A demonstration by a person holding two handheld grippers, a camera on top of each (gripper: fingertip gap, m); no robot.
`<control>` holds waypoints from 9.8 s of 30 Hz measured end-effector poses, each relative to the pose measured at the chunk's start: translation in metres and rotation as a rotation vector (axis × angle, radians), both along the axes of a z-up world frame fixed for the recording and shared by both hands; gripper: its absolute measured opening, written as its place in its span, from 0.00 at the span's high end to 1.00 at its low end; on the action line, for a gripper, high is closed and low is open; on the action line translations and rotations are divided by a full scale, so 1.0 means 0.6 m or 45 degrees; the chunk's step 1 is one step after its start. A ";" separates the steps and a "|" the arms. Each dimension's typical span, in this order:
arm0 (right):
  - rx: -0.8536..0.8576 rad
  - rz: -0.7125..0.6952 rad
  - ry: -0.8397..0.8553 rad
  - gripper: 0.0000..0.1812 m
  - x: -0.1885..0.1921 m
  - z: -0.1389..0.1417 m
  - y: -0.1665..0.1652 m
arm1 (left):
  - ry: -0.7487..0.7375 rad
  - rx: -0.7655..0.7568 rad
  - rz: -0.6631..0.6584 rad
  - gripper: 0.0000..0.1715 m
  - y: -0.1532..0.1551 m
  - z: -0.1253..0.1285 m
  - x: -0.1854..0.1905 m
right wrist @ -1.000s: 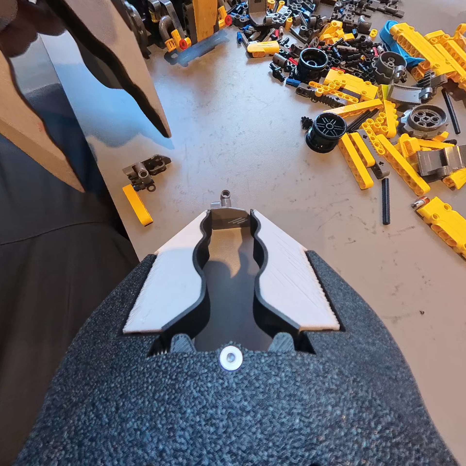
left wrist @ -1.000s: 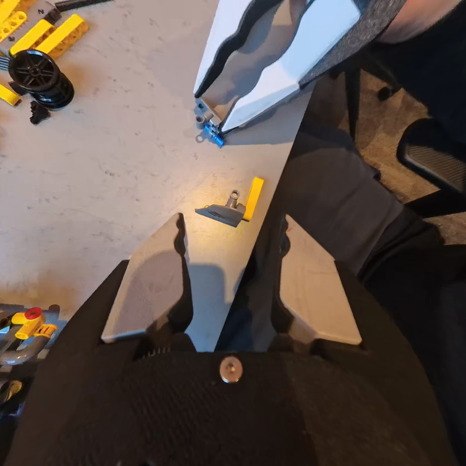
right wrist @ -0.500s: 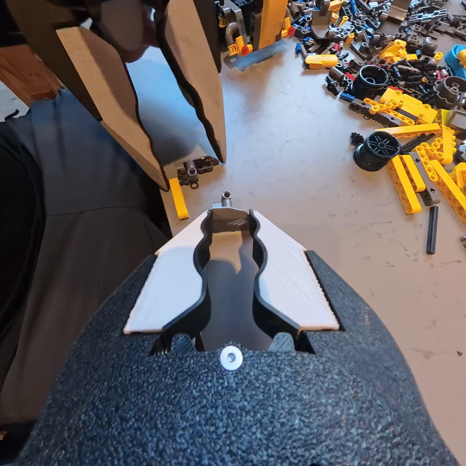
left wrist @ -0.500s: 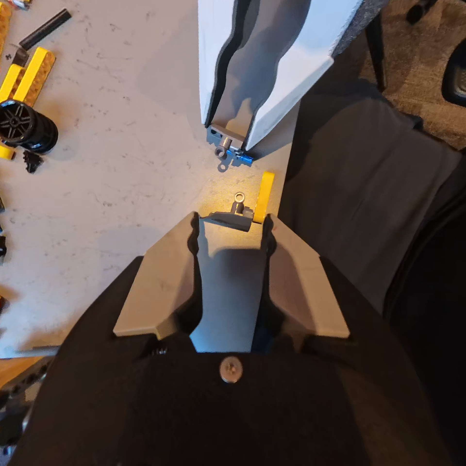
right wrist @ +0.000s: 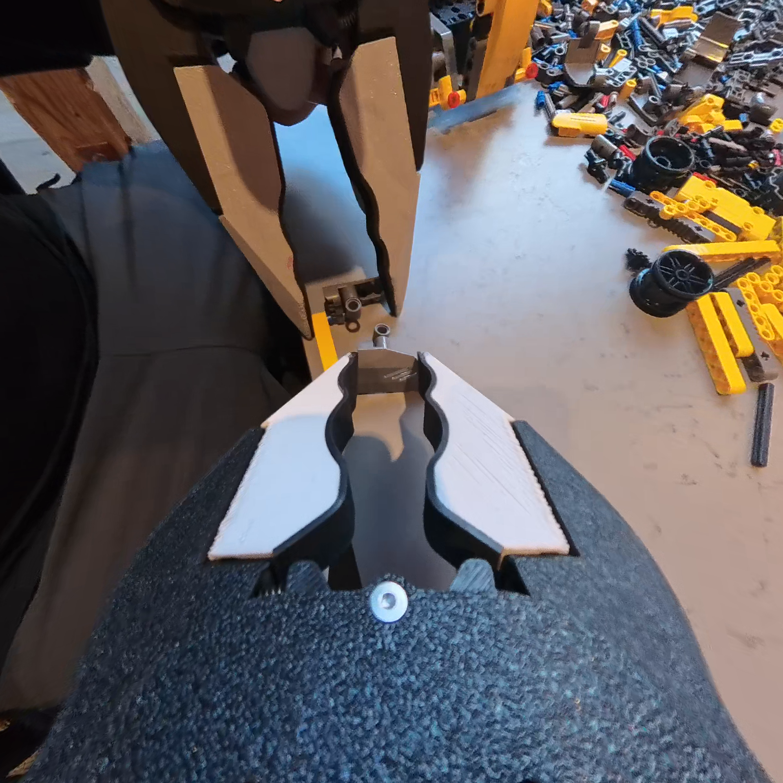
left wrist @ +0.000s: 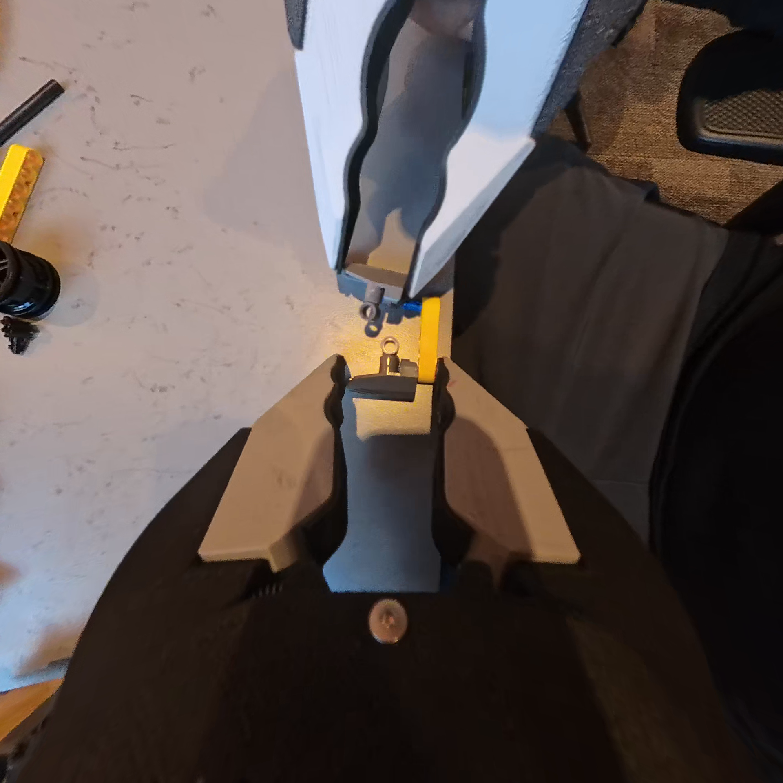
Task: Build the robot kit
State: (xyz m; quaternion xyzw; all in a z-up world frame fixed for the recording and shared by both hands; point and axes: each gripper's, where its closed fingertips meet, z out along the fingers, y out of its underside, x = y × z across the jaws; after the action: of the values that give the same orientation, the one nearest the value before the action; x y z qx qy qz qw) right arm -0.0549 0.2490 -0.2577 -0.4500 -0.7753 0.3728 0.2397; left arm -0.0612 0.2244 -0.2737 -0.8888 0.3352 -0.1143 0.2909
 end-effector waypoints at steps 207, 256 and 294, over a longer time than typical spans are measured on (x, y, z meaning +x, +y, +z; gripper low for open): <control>0.240 0.017 -0.248 0.96 -0.021 0.006 -0.068 | -0.072 0.285 -0.064 0.64 -0.016 0.056 -0.021; 0.062 -0.206 -0.069 0.81 0.004 -0.015 0.009 | 0.027 0.190 -0.240 0.76 0.006 0.006 -0.017; 0.102 -0.047 0.091 0.73 0.003 -0.018 -0.014 | -0.050 0.282 -0.250 0.76 0.007 0.008 -0.008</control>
State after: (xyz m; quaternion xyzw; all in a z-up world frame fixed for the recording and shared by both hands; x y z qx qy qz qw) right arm -0.0534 0.2405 -0.2683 -0.4405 -0.7723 0.3527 0.2918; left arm -0.0662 0.2285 -0.2691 -0.8119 0.4253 -0.1218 0.3810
